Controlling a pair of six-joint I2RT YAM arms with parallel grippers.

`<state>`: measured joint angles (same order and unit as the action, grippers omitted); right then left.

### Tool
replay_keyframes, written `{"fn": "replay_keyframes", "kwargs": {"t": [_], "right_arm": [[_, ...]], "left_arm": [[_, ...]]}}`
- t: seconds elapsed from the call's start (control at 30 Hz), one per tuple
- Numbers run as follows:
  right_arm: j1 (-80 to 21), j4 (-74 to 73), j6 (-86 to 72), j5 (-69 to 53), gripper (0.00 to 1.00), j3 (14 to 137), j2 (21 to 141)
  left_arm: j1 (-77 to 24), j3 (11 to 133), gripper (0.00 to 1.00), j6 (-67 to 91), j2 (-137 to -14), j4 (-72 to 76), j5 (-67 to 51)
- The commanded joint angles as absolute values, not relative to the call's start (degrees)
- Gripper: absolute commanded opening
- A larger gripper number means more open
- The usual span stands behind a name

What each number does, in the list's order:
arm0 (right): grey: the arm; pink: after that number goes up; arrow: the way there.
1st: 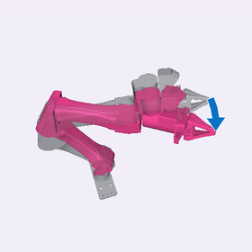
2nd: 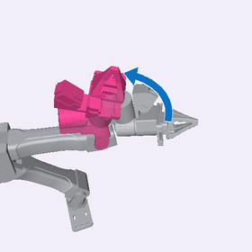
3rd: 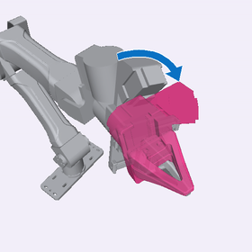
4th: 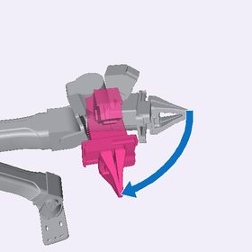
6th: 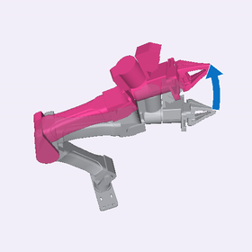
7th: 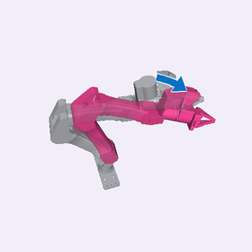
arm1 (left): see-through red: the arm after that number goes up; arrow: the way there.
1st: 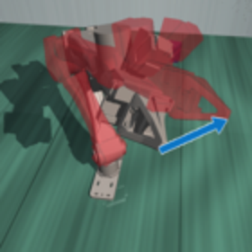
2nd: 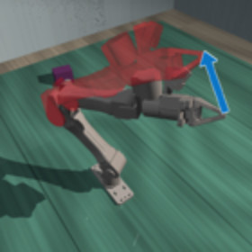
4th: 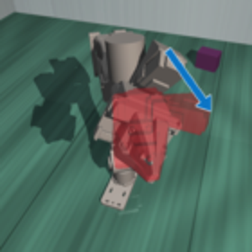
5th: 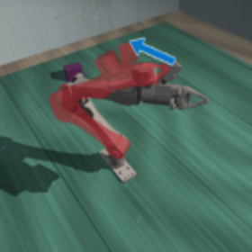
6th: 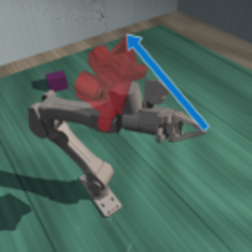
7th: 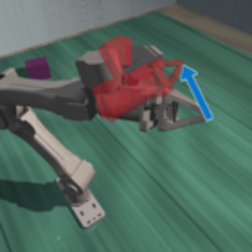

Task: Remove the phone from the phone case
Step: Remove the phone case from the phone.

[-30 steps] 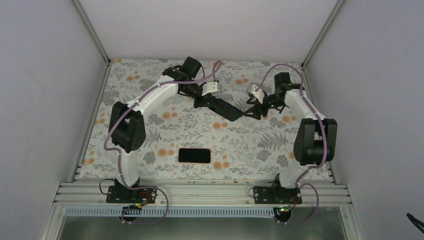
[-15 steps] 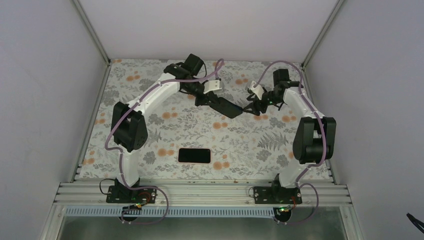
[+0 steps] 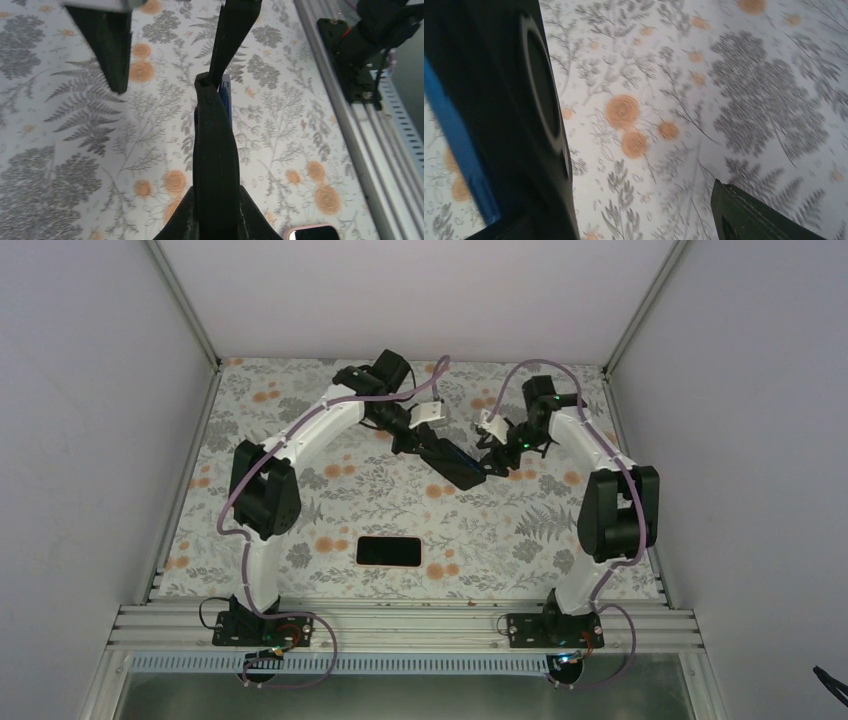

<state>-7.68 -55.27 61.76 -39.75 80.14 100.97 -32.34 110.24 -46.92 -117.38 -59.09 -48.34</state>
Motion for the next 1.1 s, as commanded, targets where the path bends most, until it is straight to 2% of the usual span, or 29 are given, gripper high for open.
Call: {"fn": "replay_keyframes", "kwargs": {"t": [0.0, 0.17, 0.23, 0.37, 0.43, 0.47, 0.63, 0.7, 0.87, 1.0, 1.07], "right_arm": [[-14.48, -60.04, 65.97, -53.03, 0.76, 82.86, 103.05], [-15.73, -67.25, 73.85, -60.51, 0.75, 83.11, 106.78], [-15.73, -73.3, 77.55, -63.64, 0.68, 85.14, 109.82], [-16.03, -73.74, 77.71, -65.97, 0.35, 83.55, 110.45], [-16.05, -73.72, 77.22, -66.21, 0.11, 83.26, 110.43], [-15.88, -73.72, 76.89, -66.29, 0.05, 83.23, 110.37], [-13.28, -70.79, 71.72, -66.57, 0.04, 84.57, 109.02], [-11.24, -63.59, 62.79, -66.01, 0.04, 84.69, 107.43], [-9.43, -42.08, 37.22, -56.23, 0.04, 80.13, 100.54], [-7.18, -31.72, 22.13, -46.57, 0.04, 80.17, 99.65], [-5.7, -27.45, 14.97, -42.16, 0.04, 81.13, 100.21]], "left_arm": [[-36.12, 110.58, 0.02, -46.74, -114.87, -52.93, -62.23], [-36.08, 106.39, 0.02, -44.9, -111.9, -47.49, -60.03], [-35.95, 104.11, 0.02, -43.88, -111.08, -44.57, -57.39], [-35.39, 100.91, 0.02, -41.1, -110.06, -38.36, -52.2], [-35.33, 101.18, 0.03, -40.98, -110.53, -37.75, -48.11], [-35.27, 101.78, 0.12, -41.41, -110.97, -38.38, -46.65], [-35.18, 107.02, 0.61, -41.85, -112.51, -43.54, -40.94], [-35.16, 109.01, 0.72, -41.11, -112.81, -45.49, -38.73], [-34.95, 108.8, 0.77, -39.06, -108.71, -45.59, -34.35], [-34.79, 98.18, 0.84, -35.96, -101.02, -34.44, -29.12], [-36.41, 91.35, 0.87, -34.45, -98.03, -26.0, -22.83]]}}
